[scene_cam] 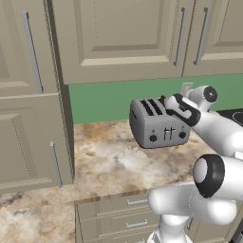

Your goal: Start the toaster. Once the lever pops up, take the bread to the plate on the dining counter.

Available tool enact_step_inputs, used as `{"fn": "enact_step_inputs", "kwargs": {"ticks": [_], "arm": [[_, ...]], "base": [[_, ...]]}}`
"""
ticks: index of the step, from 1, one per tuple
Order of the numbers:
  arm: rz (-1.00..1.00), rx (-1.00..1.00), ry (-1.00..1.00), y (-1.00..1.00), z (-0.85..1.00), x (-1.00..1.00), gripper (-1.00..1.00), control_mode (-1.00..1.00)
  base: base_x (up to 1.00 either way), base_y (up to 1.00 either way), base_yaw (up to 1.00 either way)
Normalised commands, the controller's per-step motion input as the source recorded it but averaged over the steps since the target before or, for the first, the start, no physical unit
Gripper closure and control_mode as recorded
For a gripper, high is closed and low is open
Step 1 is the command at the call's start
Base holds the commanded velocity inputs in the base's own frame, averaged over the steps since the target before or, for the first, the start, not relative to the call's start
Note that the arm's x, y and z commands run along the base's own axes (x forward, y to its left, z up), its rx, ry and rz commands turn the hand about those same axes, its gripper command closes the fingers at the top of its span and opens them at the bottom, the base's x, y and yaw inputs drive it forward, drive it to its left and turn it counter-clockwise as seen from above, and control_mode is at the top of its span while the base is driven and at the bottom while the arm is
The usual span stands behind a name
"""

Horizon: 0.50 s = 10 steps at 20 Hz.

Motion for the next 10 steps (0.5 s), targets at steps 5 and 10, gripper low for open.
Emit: {"fn": "enact_step_inputs", "kwargs": {"ticks": [5,10], "arm": [[0.00,0.00,0.00,0.00,0.00,0.18,-1.00,-1.00],[0.00,0.00,0.00,0.00,0.00,0.19,-1.00,-1.00]], "base": [[0.00,0.00,0.00],[0.00,0.00,0.00]]}}
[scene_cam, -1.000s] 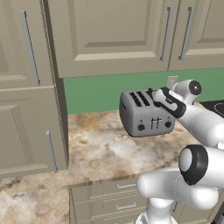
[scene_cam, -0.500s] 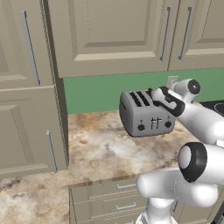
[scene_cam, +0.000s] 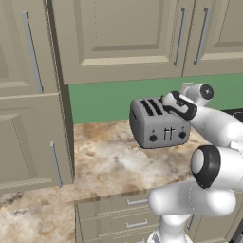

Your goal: Start the toaster. Once the lever pops up, take the bread to the plate on the dining counter.

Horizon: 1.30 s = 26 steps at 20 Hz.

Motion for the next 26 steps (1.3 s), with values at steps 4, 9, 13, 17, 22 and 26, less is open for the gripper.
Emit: {"fn": "enact_step_inputs", "kwargs": {"ticks": [4,9,13,17,22,26], "arm": [[0.00,0.00,0.00,0.00,-0.01,0.17,-1.00,-1.00],[0.00,0.00,0.00,0.03,-0.07,0.05,-1.00,-1.00],[0.00,0.00,0.00,0.00,-0.08,0.01,-1.00,-1.00],[0.00,0.00,0.00,0.00,-0.15,0.00,-1.00,-1.00],[0.00,0.00,0.00,0.00,-0.14,0.00,-1.00,-1.00],[0.00,0.00,0.00,0.00,-0.08,0.00,-1.00,-1.00]], "base": [[0.00,0.00,0.00],[0.00,0.00,0.00],[0.00,0.00,0.00],[0.00,0.00,0.00],[0.00,0.00,0.00],[0.00,0.00,0.00]]}}
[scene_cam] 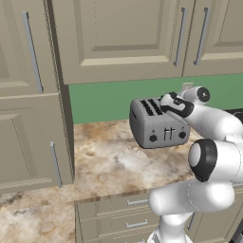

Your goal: Start the toaster. Once the lever pops up, take the bread to the plate on the dining counter.

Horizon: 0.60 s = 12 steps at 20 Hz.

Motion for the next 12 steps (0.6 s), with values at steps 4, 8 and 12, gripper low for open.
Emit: {"fn": "enact_step_inputs", "kwargs": {"ticks": [4,8,12], "arm": [[0.00,0.00,0.00,0.00,-0.05,0.06,-1.00,-1.00],[0.00,0.00,0.02,0.00,-0.04,0.11,-1.00,-1.00],[0.00,0.00,0.03,0.00,-0.04,0.10,-1.00,-1.00]], "base": [[0.00,0.00,0.00],[0.00,0.00,0.00],[0.00,0.00,0.00]]}}
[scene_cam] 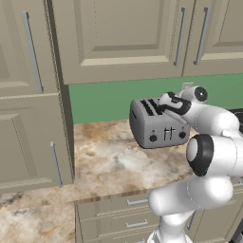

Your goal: Start the toaster. Once the lever pops up, take the bread to the plate on the dining counter.

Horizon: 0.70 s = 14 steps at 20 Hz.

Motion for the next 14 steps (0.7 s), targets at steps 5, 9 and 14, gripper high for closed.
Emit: {"fn": "enact_step_inputs", "kwargs": {"ticks": [5,9,14], "arm": [[0.00,0.00,0.04,0.00,-0.02,0.13,-1.00,-1.00],[0.00,0.00,0.05,0.00,-0.02,0.17,-1.00,-1.00],[0.00,0.00,0.05,0.00,-0.02,0.16,-1.00,-1.00]], "base": [[0.00,0.00,0.00],[0.00,0.00,0.00],[0.00,0.00,0.00]]}}
